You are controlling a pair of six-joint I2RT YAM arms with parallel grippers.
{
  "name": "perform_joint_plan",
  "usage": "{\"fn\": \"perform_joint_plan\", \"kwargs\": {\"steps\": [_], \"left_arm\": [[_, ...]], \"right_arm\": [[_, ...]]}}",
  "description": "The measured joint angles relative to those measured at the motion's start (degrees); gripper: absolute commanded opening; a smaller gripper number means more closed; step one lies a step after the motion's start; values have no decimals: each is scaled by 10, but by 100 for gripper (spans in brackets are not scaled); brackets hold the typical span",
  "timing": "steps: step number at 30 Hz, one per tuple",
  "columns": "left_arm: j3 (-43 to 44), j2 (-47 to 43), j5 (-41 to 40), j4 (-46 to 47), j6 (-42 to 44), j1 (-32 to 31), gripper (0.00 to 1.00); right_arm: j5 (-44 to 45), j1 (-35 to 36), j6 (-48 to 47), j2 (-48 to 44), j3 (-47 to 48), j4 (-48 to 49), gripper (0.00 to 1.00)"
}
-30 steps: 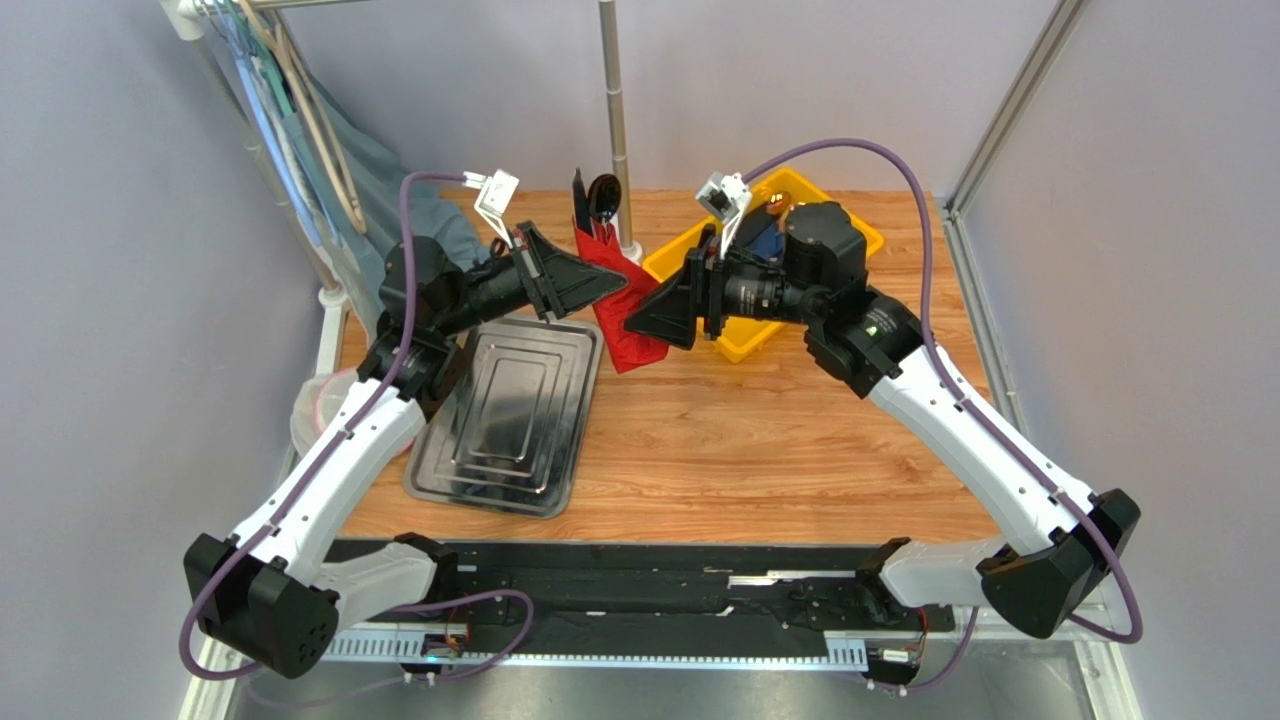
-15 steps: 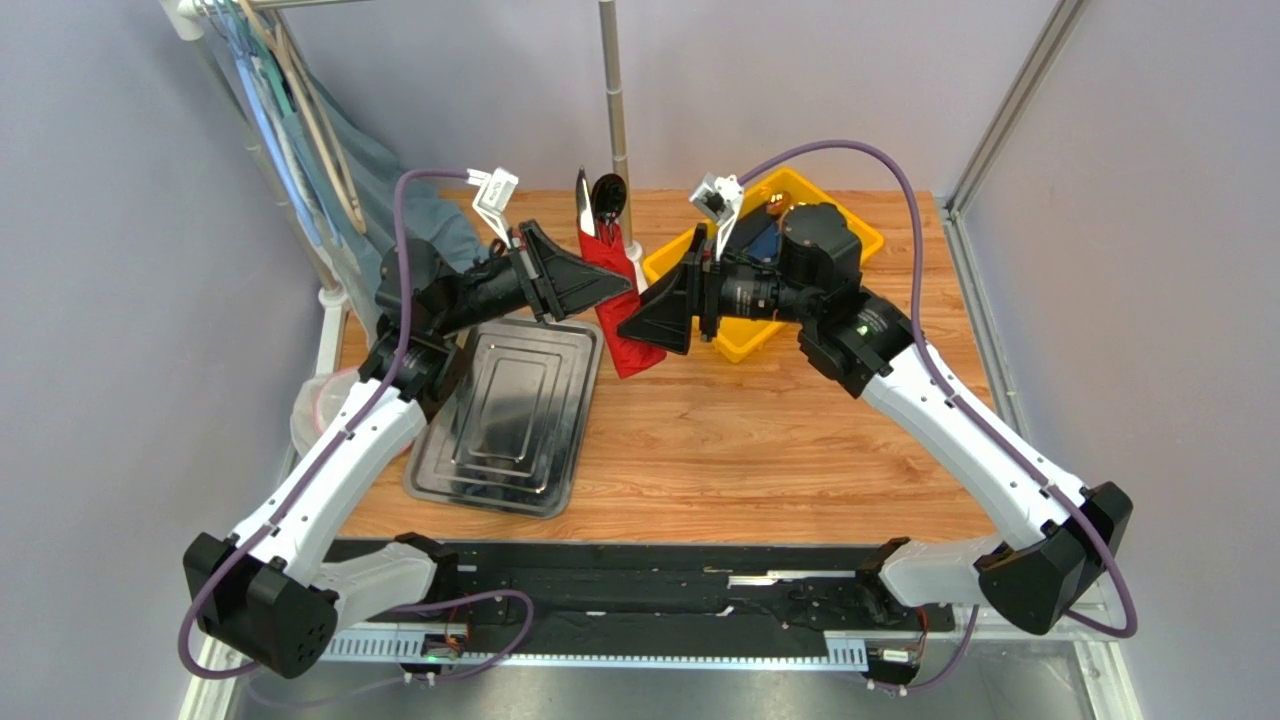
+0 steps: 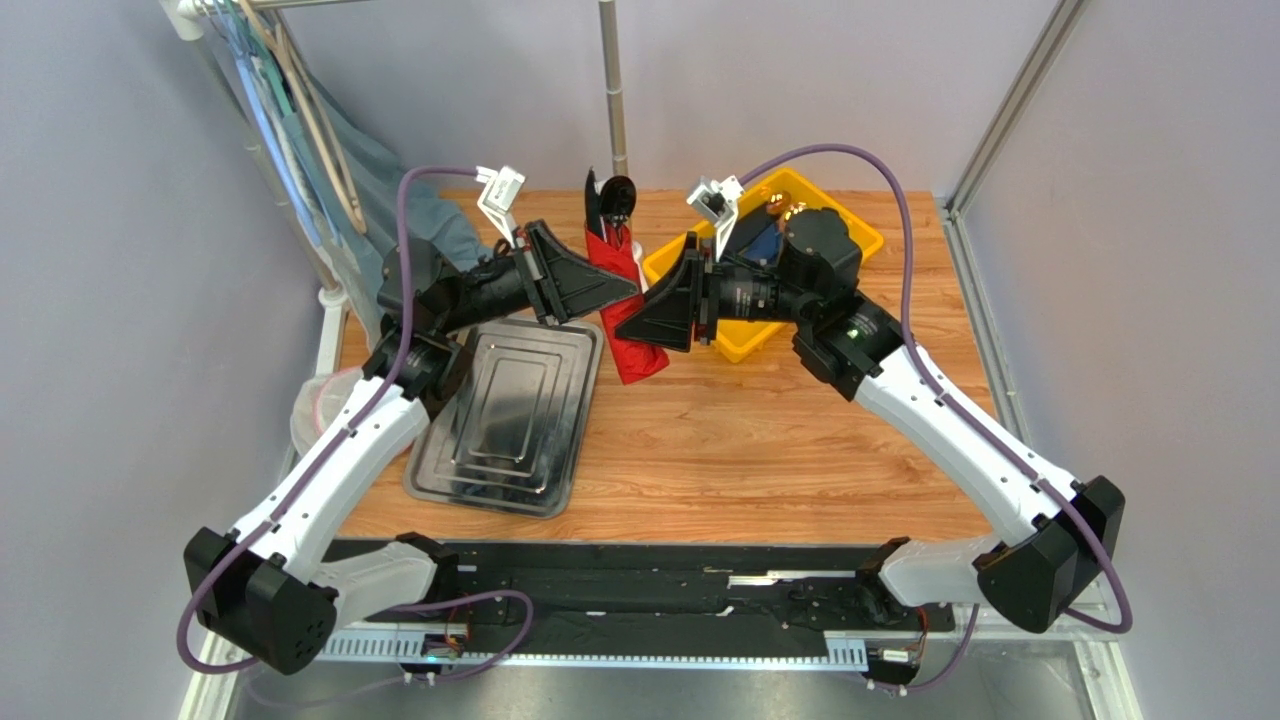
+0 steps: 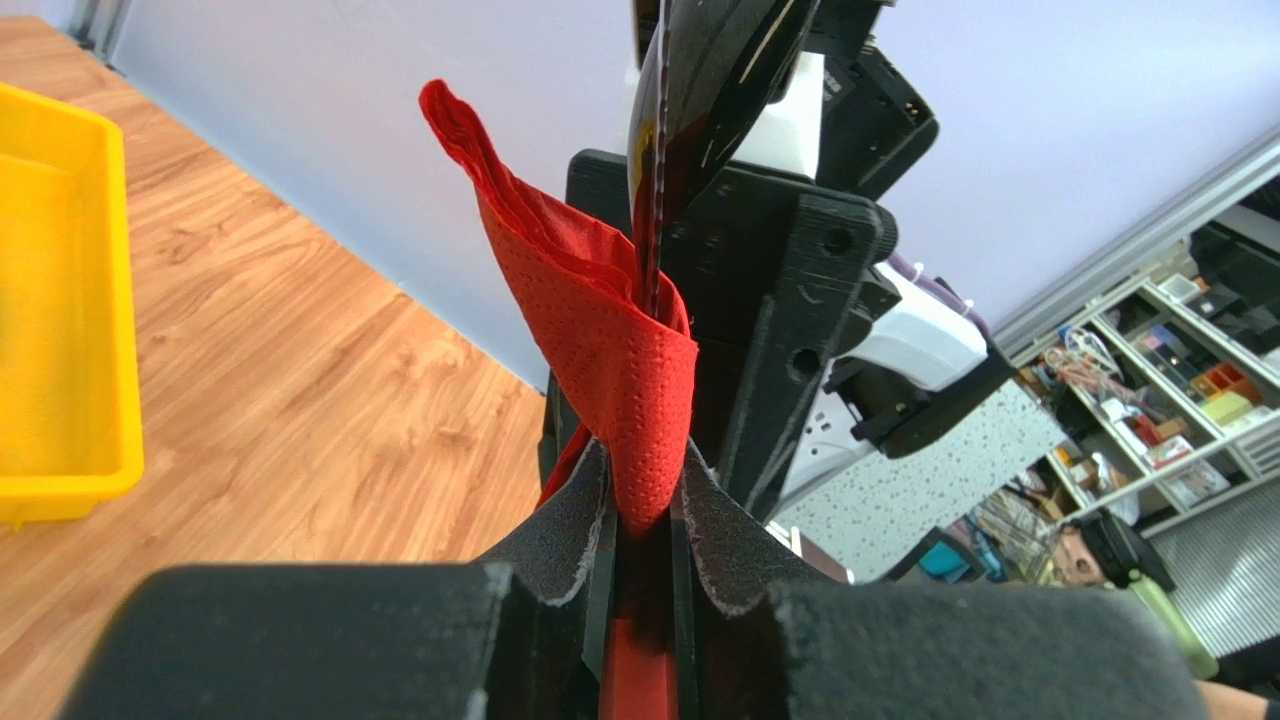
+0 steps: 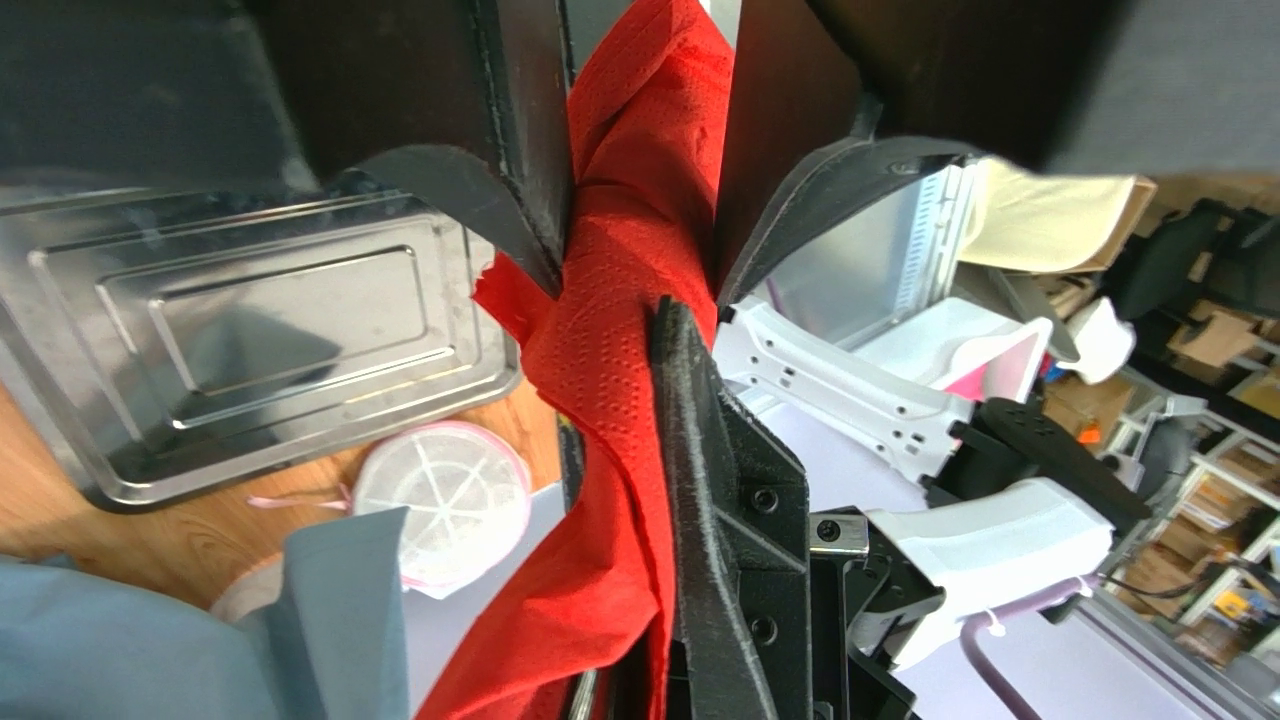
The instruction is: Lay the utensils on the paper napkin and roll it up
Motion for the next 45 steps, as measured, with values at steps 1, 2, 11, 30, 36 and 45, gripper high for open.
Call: {"fn": "perform_joint_plan", "kwargs": {"steps": [1, 2, 11, 30, 36, 45], "left_arm": [[1, 0, 2, 2, -1, -1, 0], [1, 1, 2, 5, -2, -2, 0], [4, 2, 13, 25, -10, -4, 0], [8, -7, -55, -39, 29, 21, 62], [6, -10, -59, -55, 38, 31, 80], [2, -8, -28, -16, 9, 19, 77]], "right_arm": [[-3, 0, 5, 0, -2, 7, 31], [-6, 0, 9, 0, -3, 12, 28], [-28, 0, 50, 0, -4, 37, 0], [3, -24, 106, 0, -5, 51, 0], [-3, -27, 123, 0, -17, 89, 0], [-7, -27, 125, -1, -21, 106, 0]]}}
